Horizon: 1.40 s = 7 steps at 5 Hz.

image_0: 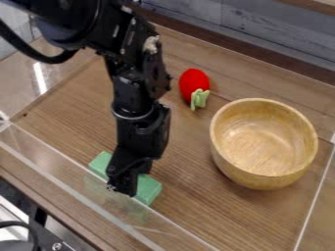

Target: Put the green block in the brown bowl

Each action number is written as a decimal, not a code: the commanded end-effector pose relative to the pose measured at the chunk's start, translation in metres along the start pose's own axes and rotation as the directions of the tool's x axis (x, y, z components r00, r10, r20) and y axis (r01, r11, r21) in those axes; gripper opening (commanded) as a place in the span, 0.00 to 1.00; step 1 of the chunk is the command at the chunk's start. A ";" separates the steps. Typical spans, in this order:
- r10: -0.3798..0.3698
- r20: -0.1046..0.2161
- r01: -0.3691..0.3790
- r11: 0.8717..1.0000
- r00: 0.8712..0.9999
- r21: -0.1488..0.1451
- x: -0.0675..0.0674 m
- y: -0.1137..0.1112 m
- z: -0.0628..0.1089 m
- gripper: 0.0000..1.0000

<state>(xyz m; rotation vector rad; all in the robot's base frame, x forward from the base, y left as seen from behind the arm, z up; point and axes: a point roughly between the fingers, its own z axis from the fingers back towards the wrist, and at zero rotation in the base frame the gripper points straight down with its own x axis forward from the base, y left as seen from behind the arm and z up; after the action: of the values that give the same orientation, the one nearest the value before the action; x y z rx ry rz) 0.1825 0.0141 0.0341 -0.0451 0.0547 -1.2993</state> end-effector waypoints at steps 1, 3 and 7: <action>0.016 -0.003 -0.016 0.999 1.000 0.033 -0.001 0.010 0.014 0.00; 0.038 -0.034 -0.036 0.998 0.999 0.052 0.003 0.011 0.023 0.00; -0.012 -0.086 0.022 0.994 0.996 0.107 0.004 0.004 0.044 0.00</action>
<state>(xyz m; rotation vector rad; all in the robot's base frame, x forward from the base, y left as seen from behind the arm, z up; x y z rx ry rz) 0.1807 0.0114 0.0675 0.0708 0.0956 -1.3132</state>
